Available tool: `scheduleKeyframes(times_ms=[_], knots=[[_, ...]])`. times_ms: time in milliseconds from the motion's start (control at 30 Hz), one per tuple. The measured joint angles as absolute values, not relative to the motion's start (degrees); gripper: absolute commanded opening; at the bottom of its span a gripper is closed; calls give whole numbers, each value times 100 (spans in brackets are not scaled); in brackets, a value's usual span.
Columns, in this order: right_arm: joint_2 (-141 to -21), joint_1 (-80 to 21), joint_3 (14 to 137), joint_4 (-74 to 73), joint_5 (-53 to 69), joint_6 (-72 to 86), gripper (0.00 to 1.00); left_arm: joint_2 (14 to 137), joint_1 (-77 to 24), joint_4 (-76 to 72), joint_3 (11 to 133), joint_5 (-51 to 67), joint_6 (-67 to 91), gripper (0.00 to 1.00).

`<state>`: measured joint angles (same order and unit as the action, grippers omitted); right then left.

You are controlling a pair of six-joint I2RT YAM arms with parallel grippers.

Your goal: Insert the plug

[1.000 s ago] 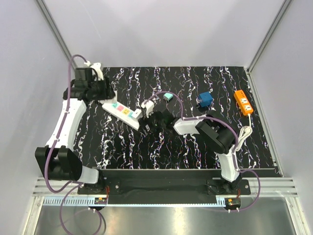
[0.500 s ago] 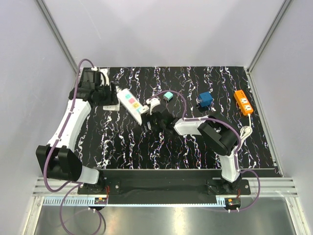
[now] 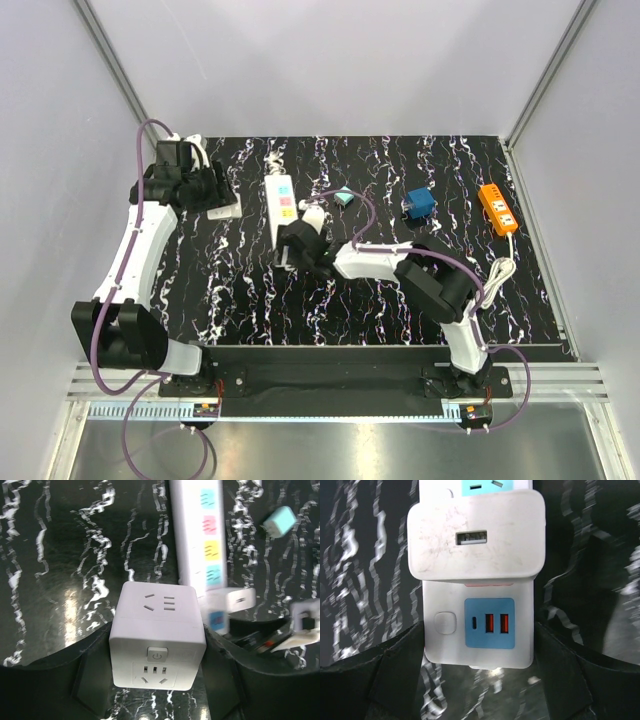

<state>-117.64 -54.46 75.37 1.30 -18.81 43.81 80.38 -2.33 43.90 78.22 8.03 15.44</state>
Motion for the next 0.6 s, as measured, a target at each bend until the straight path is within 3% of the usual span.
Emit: scheduleKeyframes(times_ms=[67,100,233,333,600], knots=[[-11782,-5601,7684,-1,-1767,4541,50,8036,-248,4338,7822,978,1522,0],[-11782,-5655,7736,-40,-1697,4600,38,8034,-257,4324,7822,1041,1496,0],[-11782,-5728,7819,-71,-1557,4630,19,7979,-276,4270,7745,1092,1441,0],[-11775,-5721,7756,-71,-1584,4311,12,7926,-279,4274,7658,1125,1393,0],[-10847,-5564,5981,1028,-373,1278,14,7811,-279,4281,7570,1024,1194,0]])
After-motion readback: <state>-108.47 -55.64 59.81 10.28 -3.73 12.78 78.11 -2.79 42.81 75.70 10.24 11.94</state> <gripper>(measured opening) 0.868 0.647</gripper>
